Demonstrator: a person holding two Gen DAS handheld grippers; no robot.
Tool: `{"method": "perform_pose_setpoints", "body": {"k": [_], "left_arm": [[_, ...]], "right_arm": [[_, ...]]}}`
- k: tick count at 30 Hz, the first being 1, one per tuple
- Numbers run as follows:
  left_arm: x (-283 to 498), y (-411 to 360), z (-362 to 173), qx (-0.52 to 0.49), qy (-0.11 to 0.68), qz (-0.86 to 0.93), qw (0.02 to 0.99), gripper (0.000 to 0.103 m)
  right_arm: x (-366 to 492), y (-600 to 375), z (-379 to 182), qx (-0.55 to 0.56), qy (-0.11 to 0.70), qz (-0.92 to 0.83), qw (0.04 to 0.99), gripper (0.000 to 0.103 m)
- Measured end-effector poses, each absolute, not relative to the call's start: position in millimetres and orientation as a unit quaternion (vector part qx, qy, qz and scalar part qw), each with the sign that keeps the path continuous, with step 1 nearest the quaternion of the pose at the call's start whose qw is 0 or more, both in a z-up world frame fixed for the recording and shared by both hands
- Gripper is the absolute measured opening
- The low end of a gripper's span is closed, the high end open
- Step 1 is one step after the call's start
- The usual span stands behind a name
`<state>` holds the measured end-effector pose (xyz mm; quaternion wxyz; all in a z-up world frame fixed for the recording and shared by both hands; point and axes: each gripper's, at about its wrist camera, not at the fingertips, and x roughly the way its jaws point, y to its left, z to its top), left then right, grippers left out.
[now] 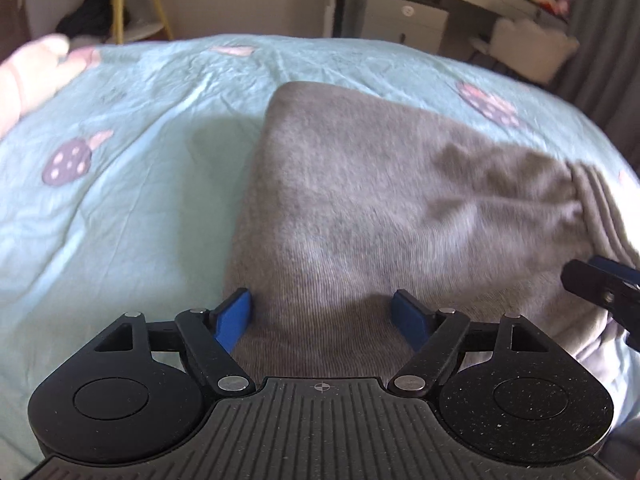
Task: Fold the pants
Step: 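Lower the cuff onto the pants and open the right gripper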
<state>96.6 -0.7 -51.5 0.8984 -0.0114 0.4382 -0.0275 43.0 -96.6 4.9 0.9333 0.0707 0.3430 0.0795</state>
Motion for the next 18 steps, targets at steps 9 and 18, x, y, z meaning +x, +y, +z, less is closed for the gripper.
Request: {"method": "perform_pose_setpoints", "body": {"k": [9,18], "left_arm": [[83.2,-9.2,-63.0,0.033,0.429,-0.042,0.902,0.088],[83.2,-3.3,-62.4,0.01,0.427,-0.039,0.903,0.09]], "right_arm": [[18.7,-65.8,-20.2,-0.113,0.35,0.077,0.927,0.036],[20.8,-60.7,-12.4,-0.116,0.345,0.074,0.928,0.037]]}}
